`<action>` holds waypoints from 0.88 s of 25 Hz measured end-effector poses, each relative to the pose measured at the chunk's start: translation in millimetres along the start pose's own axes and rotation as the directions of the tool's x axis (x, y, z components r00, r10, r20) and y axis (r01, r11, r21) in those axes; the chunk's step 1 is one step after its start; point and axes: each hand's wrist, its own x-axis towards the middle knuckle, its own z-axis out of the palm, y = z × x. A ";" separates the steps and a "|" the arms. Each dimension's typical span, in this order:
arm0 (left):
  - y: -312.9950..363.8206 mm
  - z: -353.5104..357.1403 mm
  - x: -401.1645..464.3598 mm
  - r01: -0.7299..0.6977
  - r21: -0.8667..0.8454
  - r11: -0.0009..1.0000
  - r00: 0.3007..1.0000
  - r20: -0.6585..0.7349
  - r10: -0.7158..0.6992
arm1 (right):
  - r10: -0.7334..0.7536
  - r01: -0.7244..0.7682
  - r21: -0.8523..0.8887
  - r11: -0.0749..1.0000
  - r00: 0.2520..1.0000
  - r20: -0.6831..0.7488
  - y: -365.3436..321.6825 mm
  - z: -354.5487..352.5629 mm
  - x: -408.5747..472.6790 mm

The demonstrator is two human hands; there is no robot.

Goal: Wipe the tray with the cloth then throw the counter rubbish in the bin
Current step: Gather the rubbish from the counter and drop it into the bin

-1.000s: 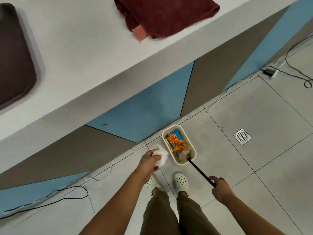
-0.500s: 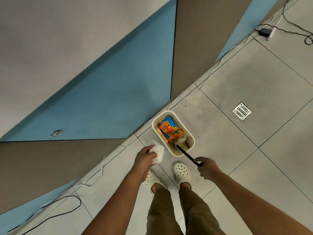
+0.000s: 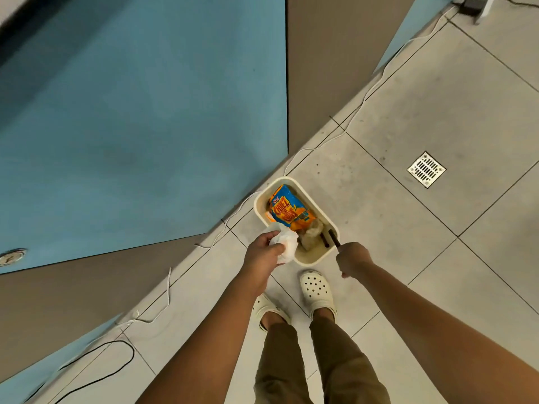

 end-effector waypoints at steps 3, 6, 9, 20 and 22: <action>3.5 8.1 17.7 -0.014 -0.011 1.000 1.000 0.013 0.014 | 0.020 -0.020 0.032 0.999 1.000 -0.014 -8.6 -3.2 15.9; 4.3 17.0 35.7 -0.013 0.009 1.000 1.000 -0.018 0.014 | -0.006 0.019 0.229 0.973 0.998 -0.060 -6.0 1.6 40.4; 8.0 21.6 48.7 -0.004 0.013 1.000 0.999 -0.043 0.004 | -0.033 0.063 0.290 0.955 0.994 -0.107 -5.9 5.6 42.1; 8.9 24.4 64.1 -0.005 0.015 1.000 0.996 -0.086 0.006 | 0.024 0.017 0.409 0.912 0.995 -0.095 28.3 26.5 46.6; 2.0 22.3 71.6 0.007 0.021 1.000 0.997 -0.079 -0.005 | -0.014 0.022 0.302 0.953 0.999 -0.031 22.4 36.2 54.2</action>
